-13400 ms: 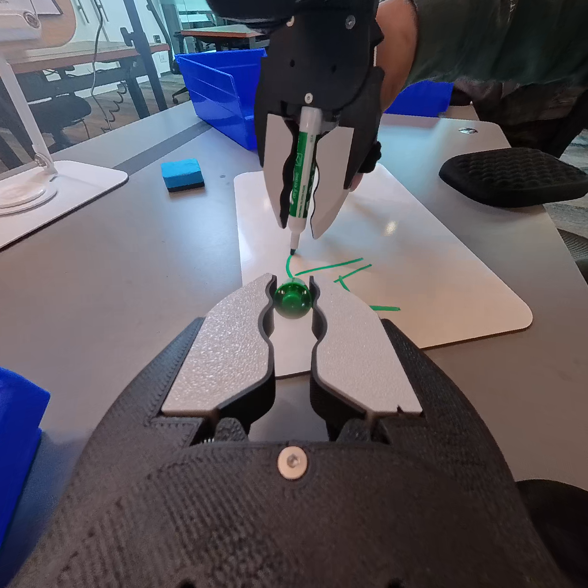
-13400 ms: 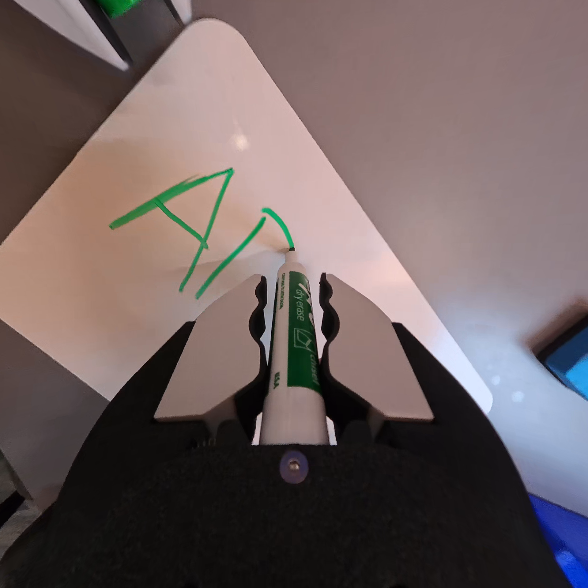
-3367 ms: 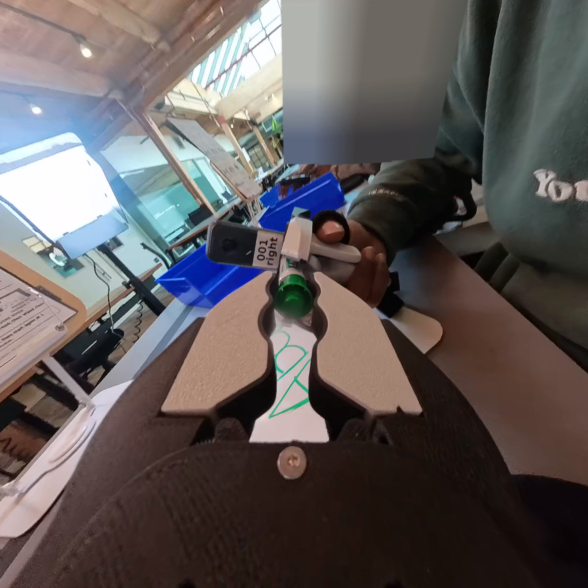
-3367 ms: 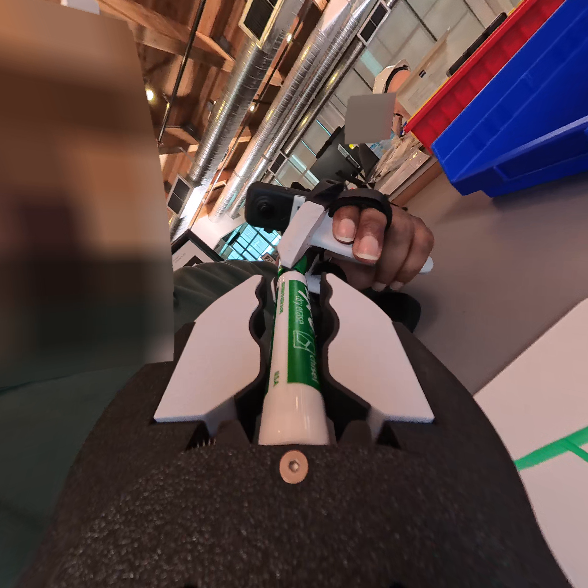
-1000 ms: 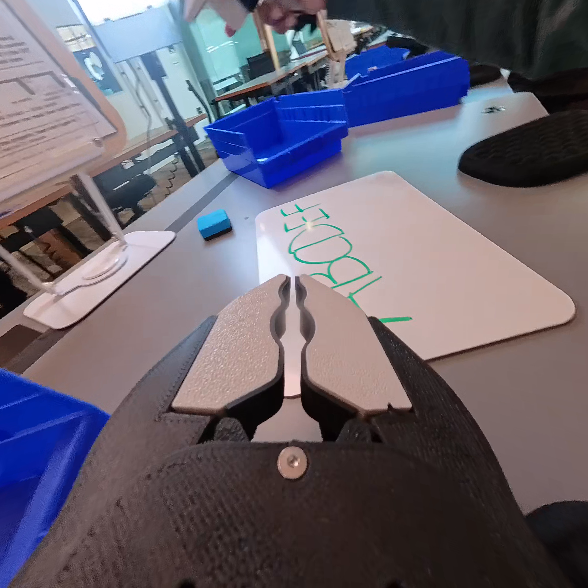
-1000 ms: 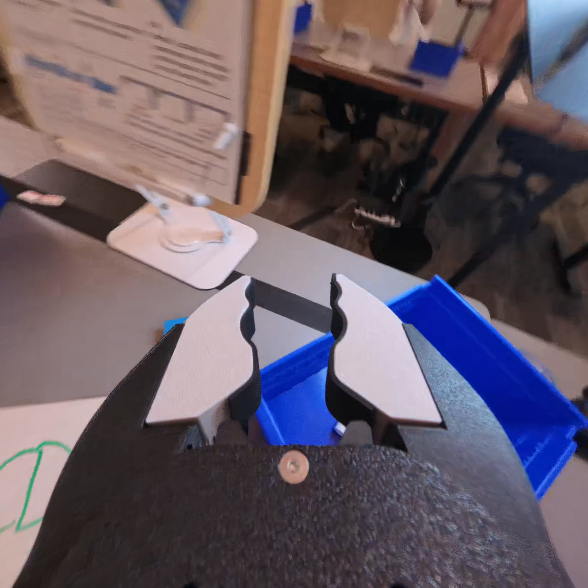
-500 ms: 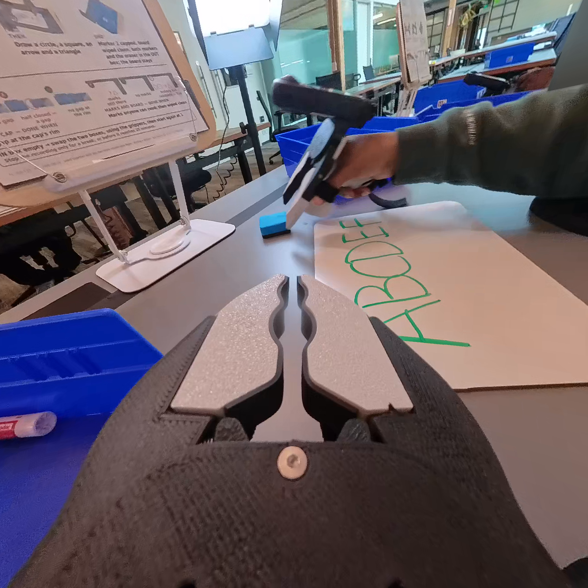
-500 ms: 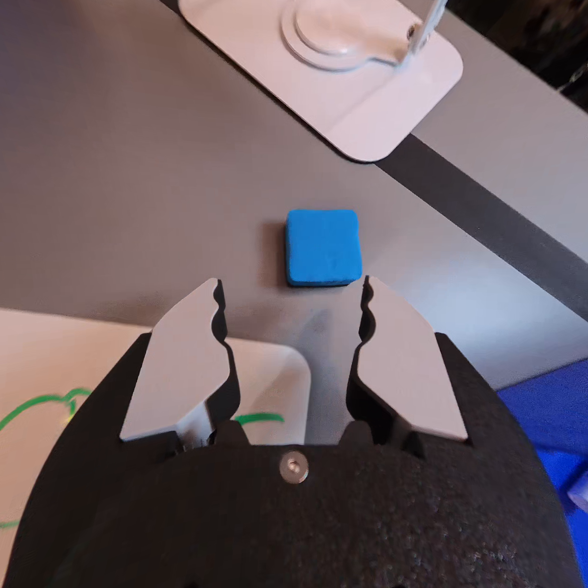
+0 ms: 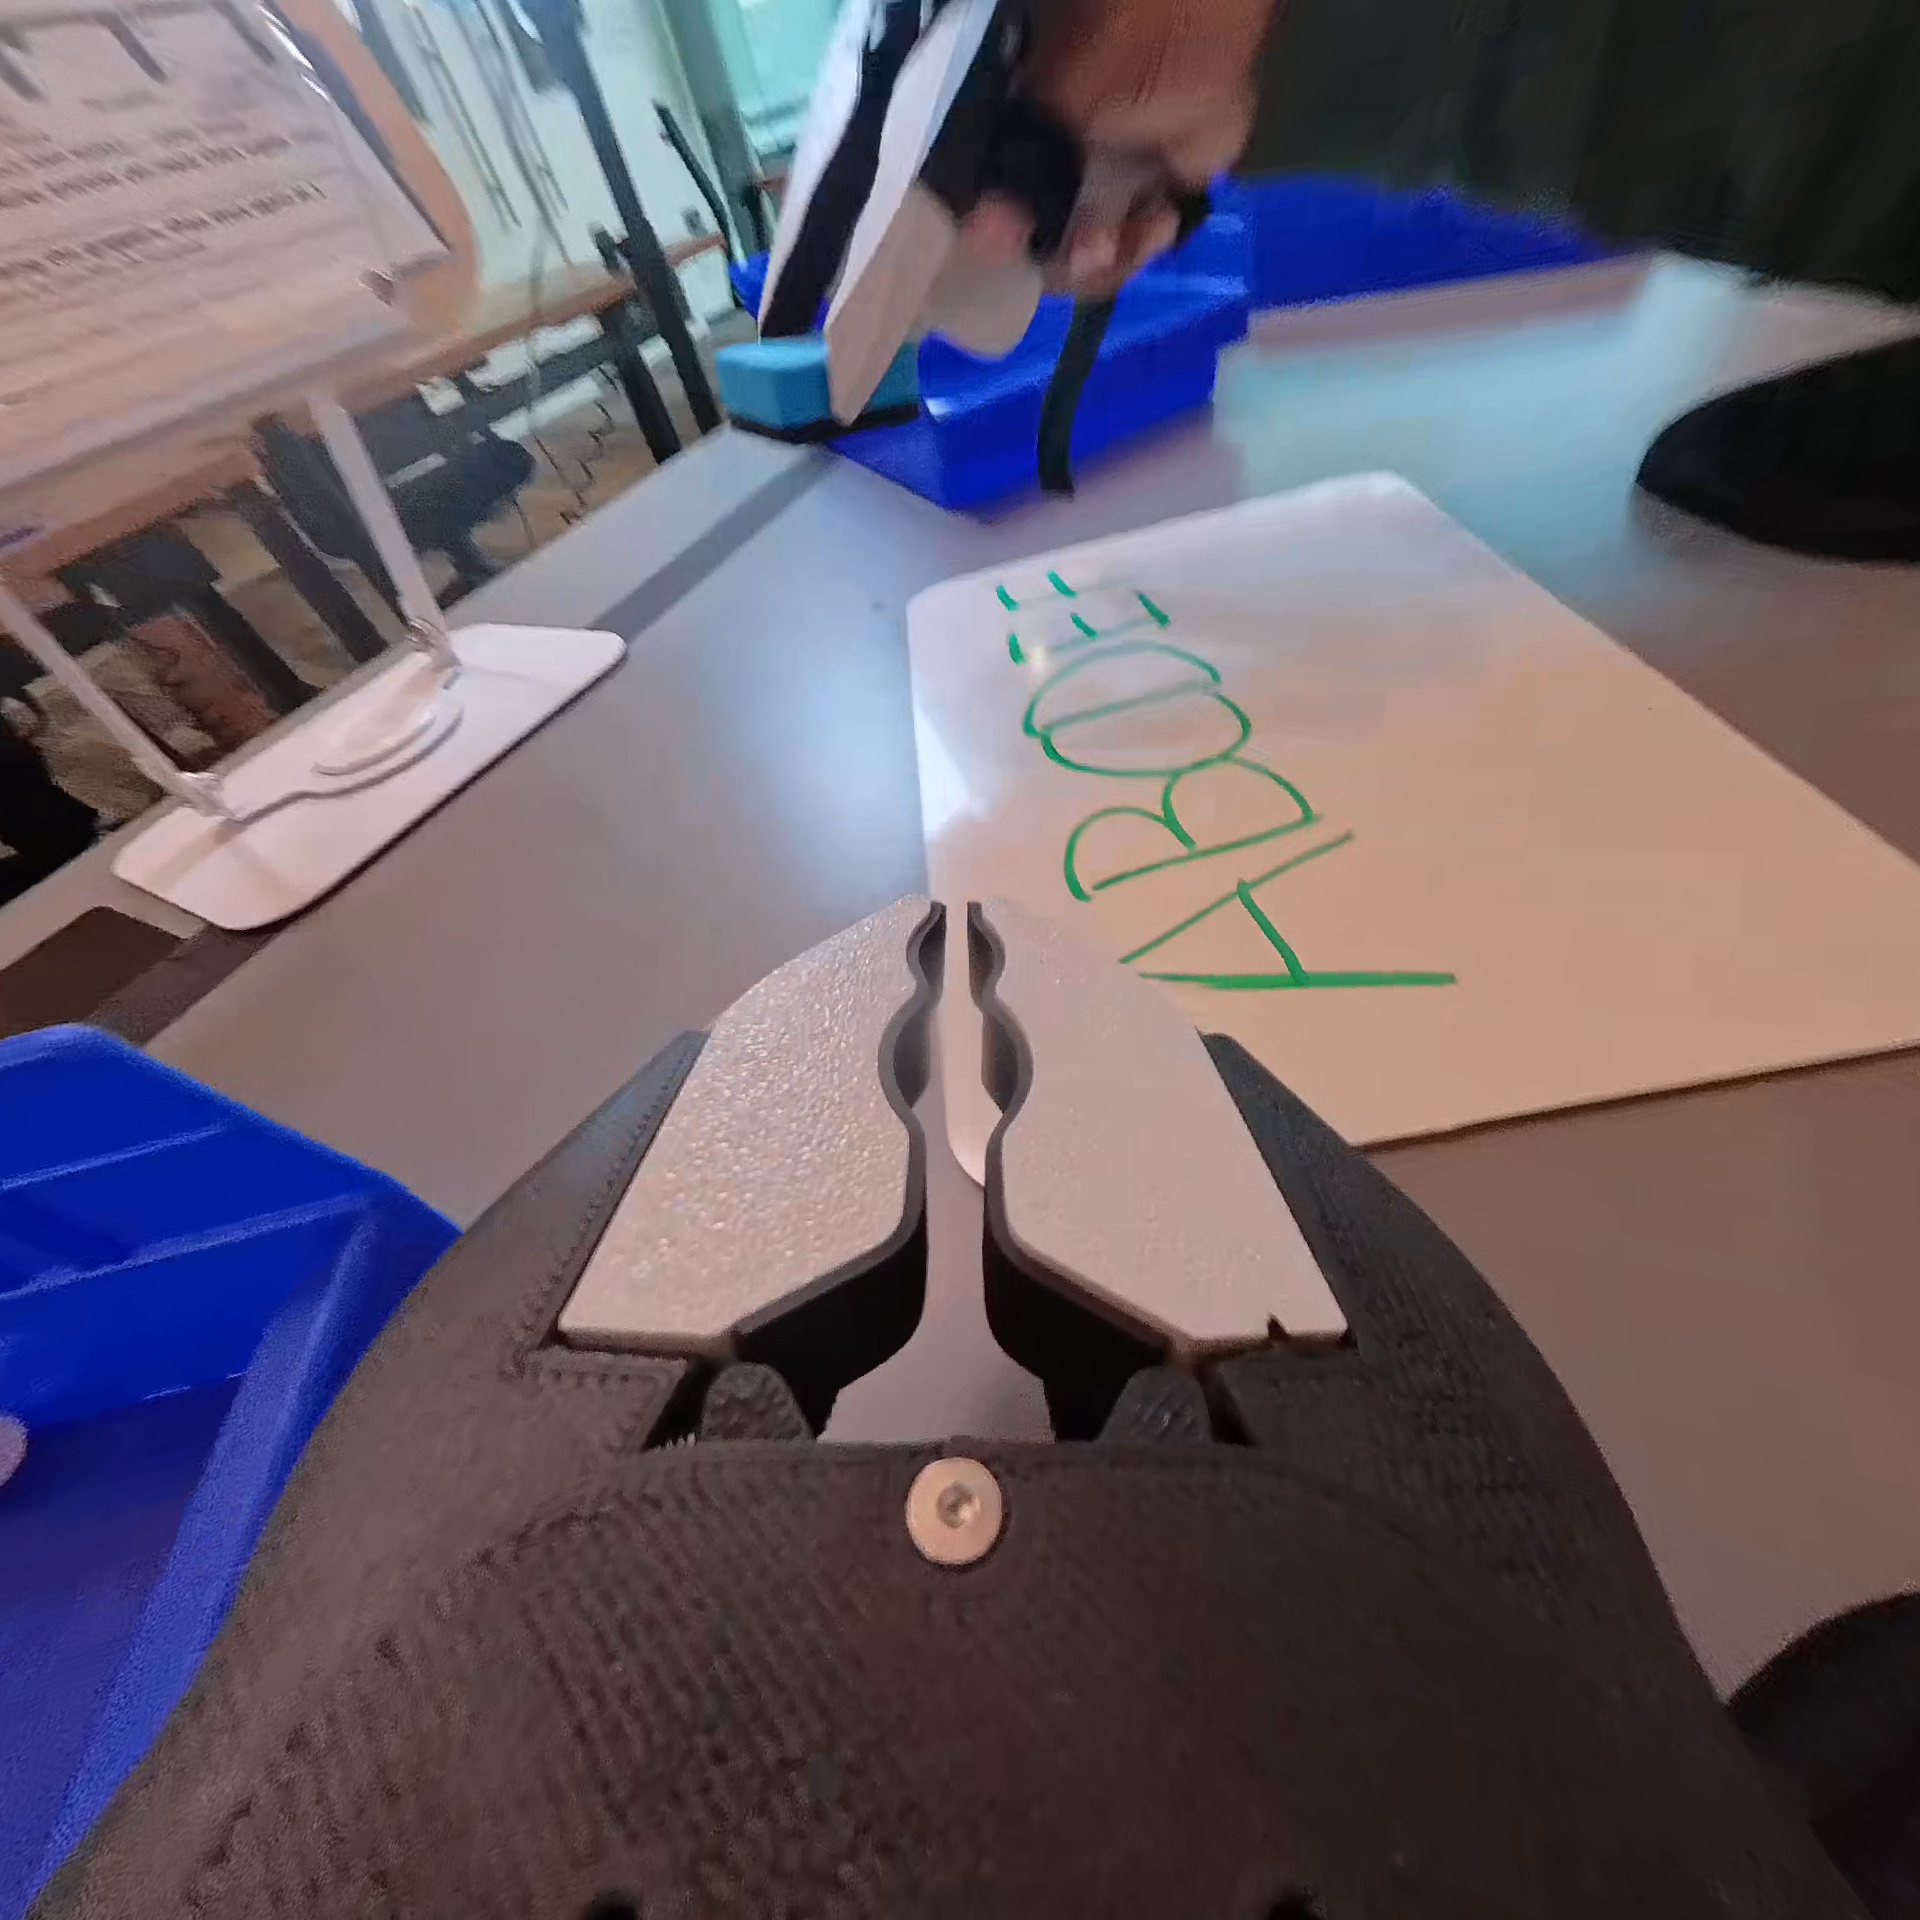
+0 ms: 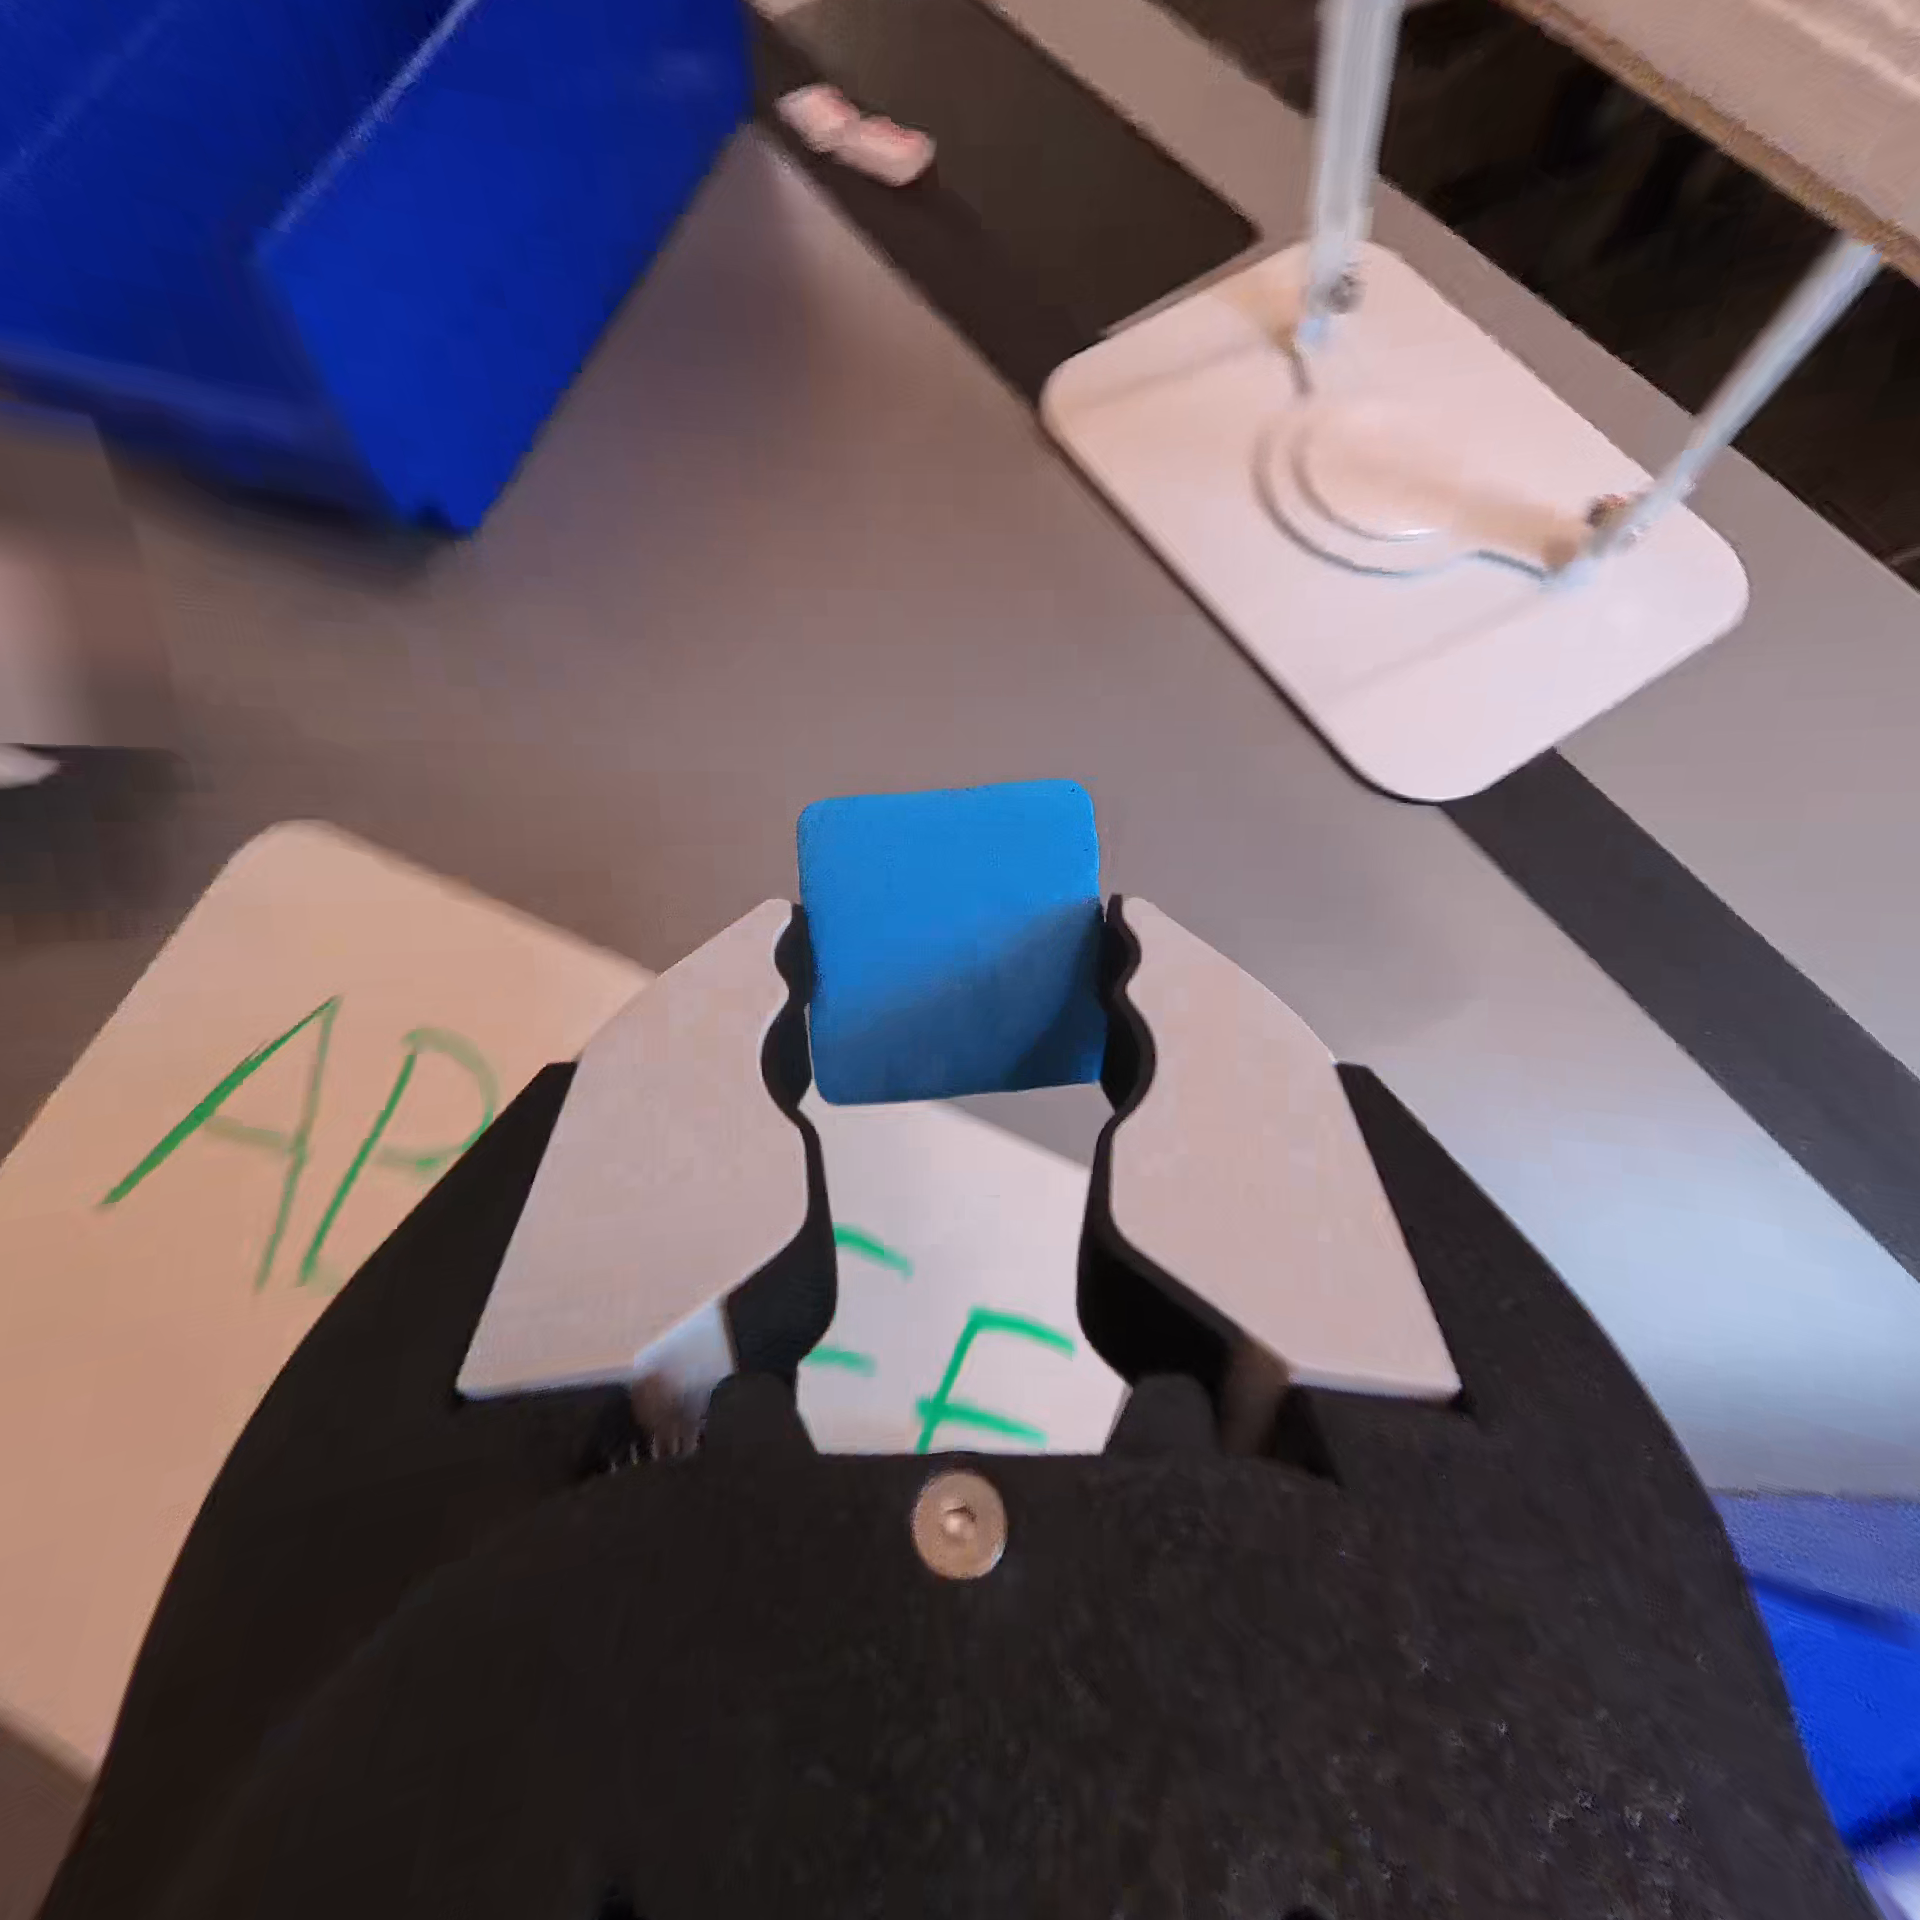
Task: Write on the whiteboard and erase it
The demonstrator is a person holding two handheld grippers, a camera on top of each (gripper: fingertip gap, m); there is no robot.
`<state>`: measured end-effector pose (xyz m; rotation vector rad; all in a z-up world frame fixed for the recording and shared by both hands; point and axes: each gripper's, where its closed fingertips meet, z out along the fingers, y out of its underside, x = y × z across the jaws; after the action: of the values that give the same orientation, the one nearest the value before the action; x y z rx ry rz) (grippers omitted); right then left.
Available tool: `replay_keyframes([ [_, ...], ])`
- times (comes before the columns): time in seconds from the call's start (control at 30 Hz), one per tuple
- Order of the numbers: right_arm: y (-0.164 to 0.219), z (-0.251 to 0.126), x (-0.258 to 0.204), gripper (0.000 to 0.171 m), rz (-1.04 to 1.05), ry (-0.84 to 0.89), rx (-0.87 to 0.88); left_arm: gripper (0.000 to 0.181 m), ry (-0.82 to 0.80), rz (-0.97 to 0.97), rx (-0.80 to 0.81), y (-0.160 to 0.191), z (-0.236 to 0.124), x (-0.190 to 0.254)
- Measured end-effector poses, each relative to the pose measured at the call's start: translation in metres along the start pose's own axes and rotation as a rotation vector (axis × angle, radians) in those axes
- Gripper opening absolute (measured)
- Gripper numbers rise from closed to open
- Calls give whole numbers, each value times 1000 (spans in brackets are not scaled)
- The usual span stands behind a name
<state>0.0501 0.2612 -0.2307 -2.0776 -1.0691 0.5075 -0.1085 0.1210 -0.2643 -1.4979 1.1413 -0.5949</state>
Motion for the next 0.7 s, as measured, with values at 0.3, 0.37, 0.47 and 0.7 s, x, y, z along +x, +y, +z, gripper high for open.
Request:
replay_keyframes([
  [0.3, 109, -1, -90, 55, -117, -98, -245, 8, 106, 55, -144, 23, 12, 23],
  [0.37, 120, 0, -95, 55, -114, -102, -261, 8, 107, 57, -144, 23, 11, 24],
  [0.47, 129, -1, -100, 55, -115, -108, -288, 8, 120, 55, -149, 24, 11, 25],
  [0.7, 124, -16, -102, 65, -116, -145, -297, 10, 233, 116, -148, 18, 8, 50],
])
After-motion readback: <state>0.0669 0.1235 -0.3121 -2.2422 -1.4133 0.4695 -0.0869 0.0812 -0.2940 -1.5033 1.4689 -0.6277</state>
